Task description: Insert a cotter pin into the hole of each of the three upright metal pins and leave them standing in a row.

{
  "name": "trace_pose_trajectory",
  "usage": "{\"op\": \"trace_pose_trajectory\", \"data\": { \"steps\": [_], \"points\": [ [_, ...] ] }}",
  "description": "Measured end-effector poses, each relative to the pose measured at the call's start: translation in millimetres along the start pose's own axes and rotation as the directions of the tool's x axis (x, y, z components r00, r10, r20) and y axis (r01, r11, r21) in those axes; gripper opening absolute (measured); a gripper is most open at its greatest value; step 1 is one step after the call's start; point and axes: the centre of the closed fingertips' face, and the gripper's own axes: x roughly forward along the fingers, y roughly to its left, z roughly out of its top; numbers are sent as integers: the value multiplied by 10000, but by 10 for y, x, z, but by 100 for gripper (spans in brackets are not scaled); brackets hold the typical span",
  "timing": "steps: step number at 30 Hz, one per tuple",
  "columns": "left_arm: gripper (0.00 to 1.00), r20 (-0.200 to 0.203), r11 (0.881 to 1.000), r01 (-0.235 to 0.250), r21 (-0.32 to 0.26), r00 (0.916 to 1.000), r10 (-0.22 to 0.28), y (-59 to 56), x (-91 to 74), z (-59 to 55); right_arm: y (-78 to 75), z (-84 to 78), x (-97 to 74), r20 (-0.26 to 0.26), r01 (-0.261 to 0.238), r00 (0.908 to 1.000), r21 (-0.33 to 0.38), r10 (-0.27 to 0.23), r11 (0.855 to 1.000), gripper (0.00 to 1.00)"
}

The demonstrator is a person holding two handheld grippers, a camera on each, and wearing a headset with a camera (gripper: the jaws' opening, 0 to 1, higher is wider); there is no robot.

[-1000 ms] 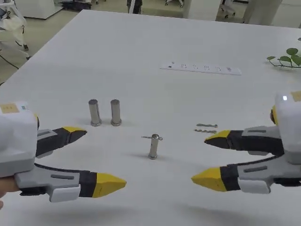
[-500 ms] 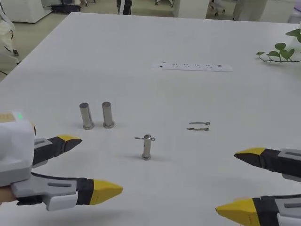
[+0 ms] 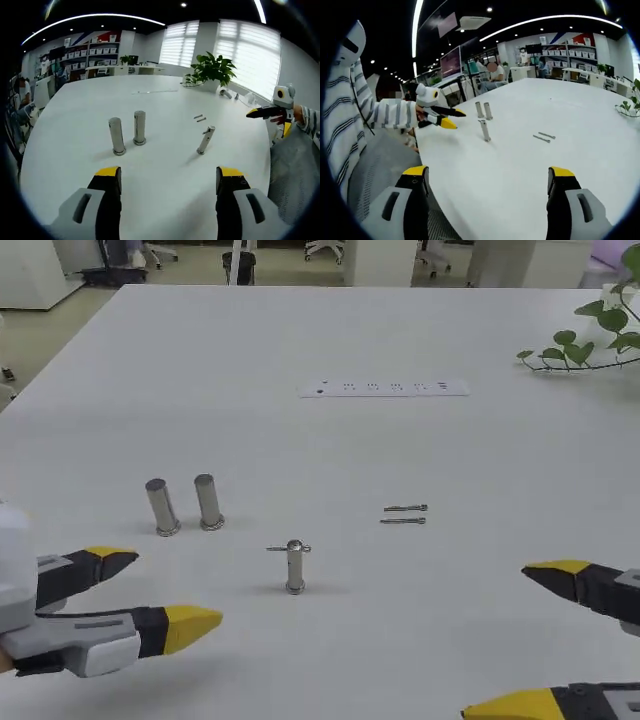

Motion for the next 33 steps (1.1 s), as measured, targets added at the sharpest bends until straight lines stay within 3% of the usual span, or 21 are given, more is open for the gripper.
{"op": "trace_pose_trajectory", "data": {
  "steps": [3,7,9,10,11,15,17,22,25,27,29,33],
  "points": [
    [75,220,9987,-483,-141,9986,486,133,22,52,-69,-45,-25,-143,342,9993,82,-341,9994,100],
    [69,541,9901,-1384,-224,9887,1394,354,60,147,-102,-99,-59,-283,544,9981,175,-539,9984,100],
    [65,212,9790,-2038,-37,9788,2038,497,73,116,-117,-116,-83,-308,661,9974,193,-655,9976,100],
    [64,-52,9687,-2418,562,9702,2424,583,86,93,-140,-114,-99,-269,790,9966,200,-784,9967,100],
    [65,-71,9637,-2529,859,9671,2544,611,101,96,-155,-109,-106,-239,866,9960,210,-861,9960,100],
    [61,77,9650,-2568,530,9665,2567,629,188,142,-221,-101,-150,-284,1074,9938,103,-1071,9942,98],
    [57,257,9616,-2732,249,9618,2726,657,221,196,-244,-106,-168,-323,1136,9930,81,-1133,9935,98],
    [49,278,9408,-3385,195,9408,3379,776,288,257,-288,-119,-201,-320,1341,9905,167,-1335,9908,96],
    [47,370,9421,-3350,122,9417,3344,763,340,294,-294,-113,-216,-225,1412,9898,204,-1407,9898,94],
    [44,280,9425,-3304,510,9438,3293,746,388,300,-295,-120,-220,-225,1429,9896,218,-1424,9895,94],
    [40,254,9369,-3428,686,9394,3419,753,424,311,-298,-137,-227,-271,1451,9891,225,-1445,9892,94],
    [35,216,9391,-3381,616,9411,3374,752,480,326,-297,-163,-241,-310,1469,9888,314,-1459,9887,93]
  ]
}}
